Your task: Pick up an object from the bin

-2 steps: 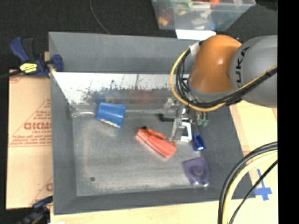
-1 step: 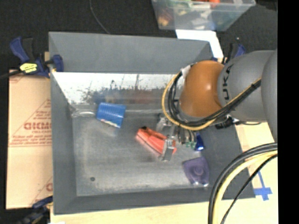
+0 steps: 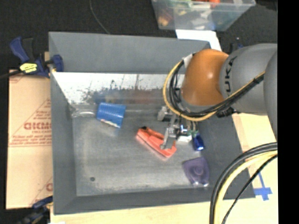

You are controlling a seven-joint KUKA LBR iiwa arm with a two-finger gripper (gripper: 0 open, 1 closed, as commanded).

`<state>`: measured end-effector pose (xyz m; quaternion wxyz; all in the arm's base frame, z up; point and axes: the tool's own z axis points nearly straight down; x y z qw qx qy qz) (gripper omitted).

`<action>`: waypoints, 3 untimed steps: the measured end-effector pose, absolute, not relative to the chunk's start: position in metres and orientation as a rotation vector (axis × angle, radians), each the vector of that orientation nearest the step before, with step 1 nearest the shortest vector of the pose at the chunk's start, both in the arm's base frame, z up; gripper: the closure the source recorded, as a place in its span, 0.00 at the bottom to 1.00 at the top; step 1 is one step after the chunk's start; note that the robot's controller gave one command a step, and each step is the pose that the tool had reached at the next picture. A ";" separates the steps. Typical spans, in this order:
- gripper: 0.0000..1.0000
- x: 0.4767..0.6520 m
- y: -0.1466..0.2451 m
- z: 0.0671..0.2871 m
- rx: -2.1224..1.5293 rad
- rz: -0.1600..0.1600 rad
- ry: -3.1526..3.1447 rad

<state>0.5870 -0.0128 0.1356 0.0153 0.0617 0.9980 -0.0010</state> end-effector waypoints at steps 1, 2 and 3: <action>0.00 0.595 -0.016 0.075 0.350 0.001 3.107; 0.00 0.593 -0.005 0.080 0.320 -0.001 3.098; 0.00 0.593 0.008 0.075 0.870 0.007 2.993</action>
Offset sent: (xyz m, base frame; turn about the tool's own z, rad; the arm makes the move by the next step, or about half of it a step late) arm 0.0038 0.0174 -0.0421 0.0663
